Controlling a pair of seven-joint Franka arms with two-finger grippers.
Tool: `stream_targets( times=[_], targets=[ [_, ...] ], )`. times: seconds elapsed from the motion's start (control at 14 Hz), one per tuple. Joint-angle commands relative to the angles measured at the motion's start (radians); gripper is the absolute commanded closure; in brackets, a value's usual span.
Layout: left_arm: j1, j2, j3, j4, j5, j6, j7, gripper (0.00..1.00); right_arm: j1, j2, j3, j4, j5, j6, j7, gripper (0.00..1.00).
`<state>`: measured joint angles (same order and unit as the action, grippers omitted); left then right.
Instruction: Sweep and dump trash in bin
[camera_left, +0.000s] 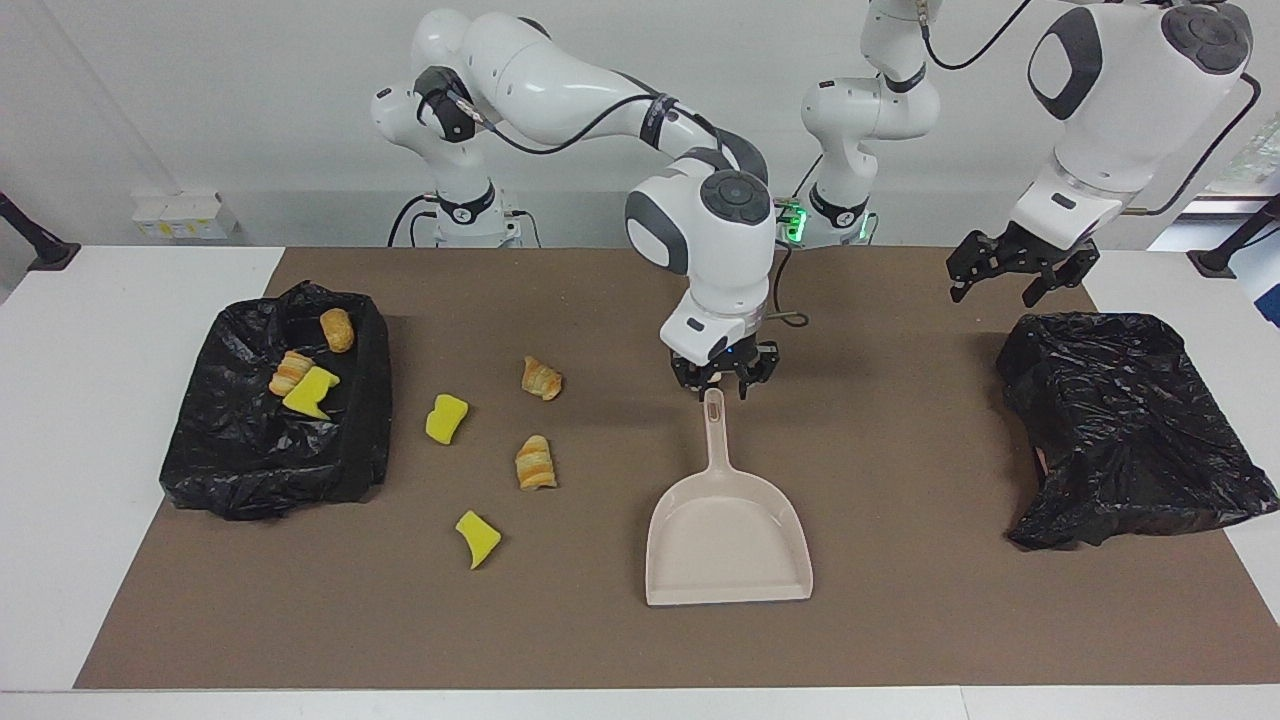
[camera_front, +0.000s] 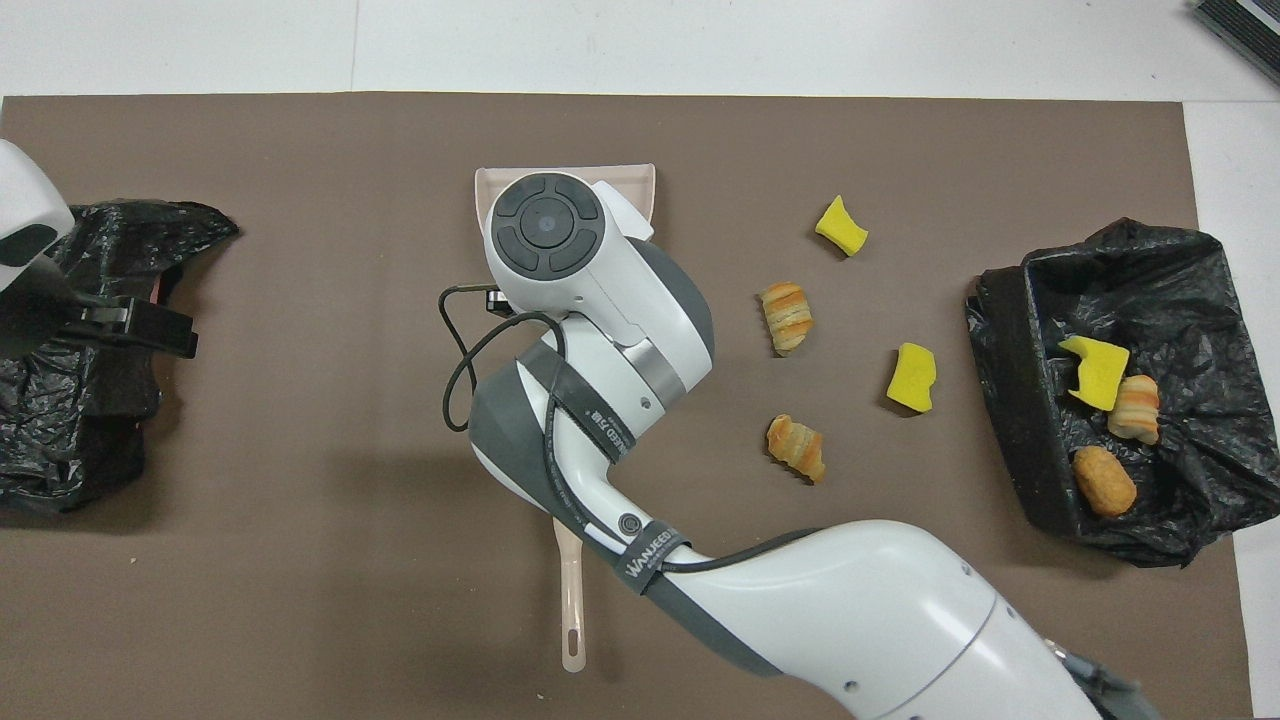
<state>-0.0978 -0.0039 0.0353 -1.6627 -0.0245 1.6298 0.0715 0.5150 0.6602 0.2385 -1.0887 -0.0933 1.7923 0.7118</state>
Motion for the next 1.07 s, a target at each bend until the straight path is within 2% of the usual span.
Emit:
stream_targets(
  times=[0.0,0.21,0.36,0.57,0.71,1.0],
  targets=[
    [0.004,-0.024,-0.005,-0.023,0.018,-0.010,-0.001,0.00,-0.007,-0.195,0.002,-0.259,0.067,0.007,0.023,0.32],
    [-0.014,-0.016,-0.017,-0.020,0.018,0.028,-0.013,0.00,0.005,-0.296,0.007,-0.439,0.110,0.007,0.014,0.29],
    [-0.054,-0.016,-0.028,-0.035,0.017,0.154,-0.073,0.00,0.005,-0.361,0.008,-0.555,0.161,0.021,0.009,0.26],
    [-0.094,0.010,-0.028,-0.026,0.011,0.231,-0.082,0.00,0.039,-0.444,0.008,-0.739,0.208,0.141,0.020,0.25],
    [-0.143,0.062,-0.028,-0.012,0.012,0.265,-0.131,0.00,0.078,-0.452,0.008,-0.830,0.211,0.246,0.029,0.24],
    [-0.226,0.146,-0.028,-0.008,0.015,0.373,-0.232,0.00,0.137,-0.462,0.010,-0.931,0.247,0.335,0.052,0.24]
  ],
)
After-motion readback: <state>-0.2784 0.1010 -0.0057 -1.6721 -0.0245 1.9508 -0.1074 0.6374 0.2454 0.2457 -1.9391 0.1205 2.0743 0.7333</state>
